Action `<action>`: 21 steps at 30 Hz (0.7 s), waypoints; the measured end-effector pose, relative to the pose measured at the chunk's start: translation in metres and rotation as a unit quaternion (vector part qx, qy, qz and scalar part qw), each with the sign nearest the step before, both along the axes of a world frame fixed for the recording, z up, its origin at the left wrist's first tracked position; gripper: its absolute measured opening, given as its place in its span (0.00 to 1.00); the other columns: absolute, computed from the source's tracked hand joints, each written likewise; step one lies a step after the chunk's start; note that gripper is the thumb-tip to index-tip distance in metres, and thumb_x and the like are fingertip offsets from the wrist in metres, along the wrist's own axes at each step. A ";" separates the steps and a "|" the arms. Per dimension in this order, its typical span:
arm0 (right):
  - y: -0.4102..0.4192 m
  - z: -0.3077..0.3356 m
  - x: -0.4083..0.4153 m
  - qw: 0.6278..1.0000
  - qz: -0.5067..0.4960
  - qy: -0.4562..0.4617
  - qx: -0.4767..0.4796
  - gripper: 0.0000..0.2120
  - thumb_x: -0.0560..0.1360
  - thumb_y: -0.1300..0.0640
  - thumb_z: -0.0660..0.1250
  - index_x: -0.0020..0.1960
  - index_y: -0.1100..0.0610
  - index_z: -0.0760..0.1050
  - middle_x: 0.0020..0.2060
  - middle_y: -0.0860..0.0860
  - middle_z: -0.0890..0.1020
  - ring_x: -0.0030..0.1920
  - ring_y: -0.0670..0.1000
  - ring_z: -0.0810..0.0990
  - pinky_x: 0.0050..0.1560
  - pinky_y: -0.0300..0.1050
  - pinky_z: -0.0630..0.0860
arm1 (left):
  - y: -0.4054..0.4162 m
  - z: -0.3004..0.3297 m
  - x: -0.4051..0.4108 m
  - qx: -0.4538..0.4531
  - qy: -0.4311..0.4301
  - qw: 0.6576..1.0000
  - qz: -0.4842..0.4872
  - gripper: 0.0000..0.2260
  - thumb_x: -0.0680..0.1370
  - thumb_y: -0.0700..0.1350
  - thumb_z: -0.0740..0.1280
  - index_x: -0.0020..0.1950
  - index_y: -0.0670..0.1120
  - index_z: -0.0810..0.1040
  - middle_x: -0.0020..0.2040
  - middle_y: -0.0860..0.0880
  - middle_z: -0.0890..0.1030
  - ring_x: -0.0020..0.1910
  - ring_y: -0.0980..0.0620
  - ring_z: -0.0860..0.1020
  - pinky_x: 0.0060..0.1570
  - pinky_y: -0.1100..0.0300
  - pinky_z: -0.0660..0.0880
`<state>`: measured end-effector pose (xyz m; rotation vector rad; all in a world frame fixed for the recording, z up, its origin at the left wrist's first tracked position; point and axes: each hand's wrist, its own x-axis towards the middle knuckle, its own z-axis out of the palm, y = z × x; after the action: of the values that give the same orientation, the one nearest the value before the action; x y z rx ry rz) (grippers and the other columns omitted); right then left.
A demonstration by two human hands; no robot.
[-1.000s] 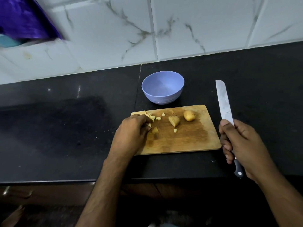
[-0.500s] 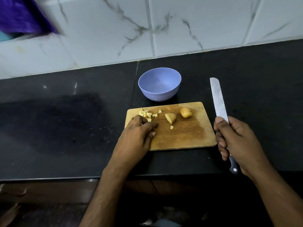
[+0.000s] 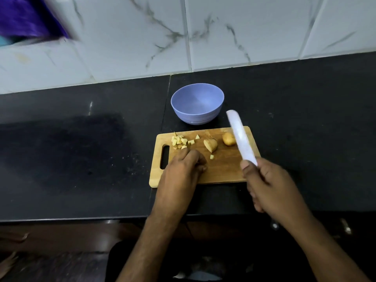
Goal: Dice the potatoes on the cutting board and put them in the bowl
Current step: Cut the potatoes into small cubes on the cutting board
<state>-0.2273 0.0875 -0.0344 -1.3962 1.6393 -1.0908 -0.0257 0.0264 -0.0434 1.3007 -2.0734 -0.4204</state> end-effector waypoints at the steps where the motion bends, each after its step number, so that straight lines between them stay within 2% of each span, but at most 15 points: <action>1: 0.005 0.000 0.007 0.999 0.019 0.030 0.000 0.17 0.80 0.43 0.60 0.41 0.54 0.72 0.24 0.53 0.74 0.19 0.52 0.73 0.22 0.51 0.73 | 0.002 -0.002 -0.001 -0.004 0.022 1.000 0.010 0.04 0.78 0.42 0.72 0.49 0.50 0.79 0.49 0.57 0.78 0.47 0.58 0.77 0.44 0.52 0.78; 3: 0.011 0.001 0.019 0.995 0.038 0.096 -0.010 0.19 0.80 0.41 0.59 0.38 0.53 0.70 0.25 0.54 0.75 0.21 0.54 0.75 0.23 0.56 0.74 | 0.006 -0.003 -0.002 -0.019 0.054 0.998 0.022 0.04 0.76 0.42 0.74 0.50 0.48 0.83 0.48 0.56 0.81 0.45 0.59 0.79 0.45 0.56 0.79; 5: 0.013 0.001 0.026 0.988 0.037 0.150 -0.021 0.20 0.80 0.40 0.57 0.37 0.53 0.67 0.25 0.55 0.74 0.22 0.53 0.74 0.25 0.56 0.73 | 0.009 -0.004 -0.001 -0.033 0.064 0.997 0.028 0.05 0.75 0.41 0.75 0.51 0.46 0.86 0.47 0.55 0.84 0.45 0.59 0.81 0.45 0.56 0.80; 8: 0.011 0.003 0.031 0.989 0.037 0.145 0.001 0.20 0.80 0.41 0.57 0.37 0.54 0.67 0.26 0.56 0.76 0.21 0.51 0.76 0.27 0.55 0.75 | 0.010 -0.005 0.004 -0.044 0.051 0.998 0.021 0.06 0.76 0.40 0.75 0.52 0.47 0.87 0.48 0.54 0.86 0.49 0.57 0.82 0.47 0.52 0.81; 13: 0.008 0.007 0.032 0.985 0.063 0.157 0.030 0.19 0.81 0.43 0.57 0.38 0.54 0.68 0.28 0.55 0.77 0.20 0.49 0.76 0.27 0.54 0.76 | 0.008 -0.009 0.014 -0.023 0.027 0.999 -0.012 0.12 0.77 0.36 0.71 0.58 0.47 0.86 0.54 0.54 0.83 0.54 0.58 0.80 0.53 0.56 0.80; 17: 0.009 0.008 0.034 0.976 0.053 0.209 0.021 0.19 0.81 0.41 0.56 0.37 0.53 0.67 0.26 0.54 0.76 0.23 0.51 0.77 0.29 0.53 0.75 | 0.005 -0.003 0.012 -0.016 0.006 1.000 -0.011 0.11 0.77 0.38 0.73 0.58 0.47 0.86 0.52 0.54 0.82 0.51 0.59 0.80 0.51 0.62 0.78; 21: 0.008 0.008 0.035 0.970 0.049 0.236 0.018 0.19 0.81 0.42 0.56 0.38 0.53 0.68 0.24 0.53 0.75 0.25 0.51 0.77 0.29 0.51 0.74 | 0.001 0.000 0.005 -0.005 0.048 0.999 0.015 0.07 0.75 0.43 0.76 0.53 0.47 0.87 0.47 0.54 0.84 0.46 0.58 0.81 0.48 0.58 0.79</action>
<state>-0.1919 0.0951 -0.0261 -1.7885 1.8764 -0.6984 -0.0206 0.0269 -0.0438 1.2788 -1.9711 -0.4501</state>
